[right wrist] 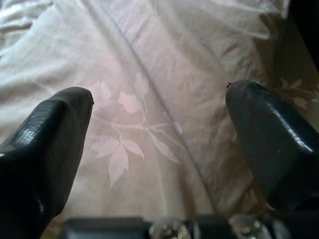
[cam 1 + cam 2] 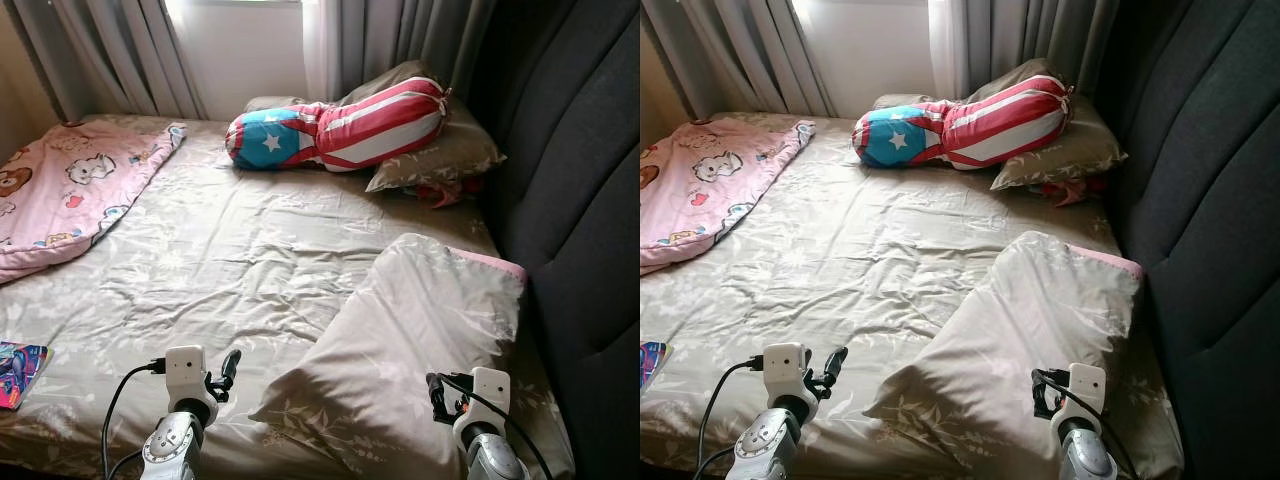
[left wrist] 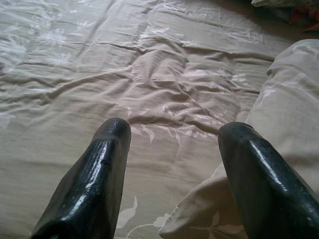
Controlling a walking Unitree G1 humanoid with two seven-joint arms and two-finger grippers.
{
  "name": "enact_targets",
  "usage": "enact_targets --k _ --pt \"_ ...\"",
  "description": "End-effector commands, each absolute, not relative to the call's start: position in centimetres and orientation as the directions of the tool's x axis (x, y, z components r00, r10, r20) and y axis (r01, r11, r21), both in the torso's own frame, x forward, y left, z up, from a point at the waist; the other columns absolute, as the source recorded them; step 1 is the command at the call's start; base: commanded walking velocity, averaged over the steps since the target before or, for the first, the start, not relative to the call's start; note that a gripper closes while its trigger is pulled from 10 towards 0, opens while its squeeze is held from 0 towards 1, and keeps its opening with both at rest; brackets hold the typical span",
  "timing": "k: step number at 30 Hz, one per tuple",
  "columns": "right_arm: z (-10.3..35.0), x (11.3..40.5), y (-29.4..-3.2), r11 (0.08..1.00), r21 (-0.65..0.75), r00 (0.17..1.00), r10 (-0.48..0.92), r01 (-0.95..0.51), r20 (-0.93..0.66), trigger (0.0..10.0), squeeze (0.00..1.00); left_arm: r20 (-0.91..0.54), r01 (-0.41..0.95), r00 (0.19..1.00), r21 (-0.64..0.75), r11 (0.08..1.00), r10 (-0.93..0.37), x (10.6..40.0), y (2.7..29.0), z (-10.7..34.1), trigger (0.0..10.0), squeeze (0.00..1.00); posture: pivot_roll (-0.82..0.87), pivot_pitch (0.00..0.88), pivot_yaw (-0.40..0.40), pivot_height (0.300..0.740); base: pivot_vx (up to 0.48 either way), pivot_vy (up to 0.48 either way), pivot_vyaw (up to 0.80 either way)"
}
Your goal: Clean up the room
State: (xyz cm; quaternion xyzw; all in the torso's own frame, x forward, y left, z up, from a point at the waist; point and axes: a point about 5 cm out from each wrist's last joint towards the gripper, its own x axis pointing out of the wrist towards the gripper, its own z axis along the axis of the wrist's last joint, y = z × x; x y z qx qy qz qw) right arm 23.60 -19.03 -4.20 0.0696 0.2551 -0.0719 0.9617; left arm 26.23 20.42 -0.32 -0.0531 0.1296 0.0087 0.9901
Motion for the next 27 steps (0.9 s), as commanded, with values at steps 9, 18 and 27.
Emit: enact_targets --k 9,18,27 --pt "-3.96 23.93 -19.06 0.977 0.103 0.864 -0.112 0.185 -0.491 10.0 0.00 -0.255 -0.043 0.967 -0.104 0.994 0.015 26.32 20.49 -0.21 10.0 0.00 0.00 0.000 -0.028 0.666 0.000 0.000 0.00" --pt "-4.09 23.86 -19.02 0.978 0.101 0.858 -0.110 0.184 -0.502 10.0 0.00 -0.257 -0.045 0.966 -0.102 0.994 0.018 26.29 20.56 -0.23 10.0 0.00 0.01 0.000 -0.028 0.666 0.000 0.000 0.00" --pt "-4.01 24.02 -19.03 0.979 0.097 0.858 -0.107 0.179 -0.503 10.0 0.00 -0.259 -0.048 0.966 -0.102 0.994 0.020 26.32 20.60 -0.19 10.0 0.00 0.01 0.000 -0.025 0.666 0.000 0.000 0.00"
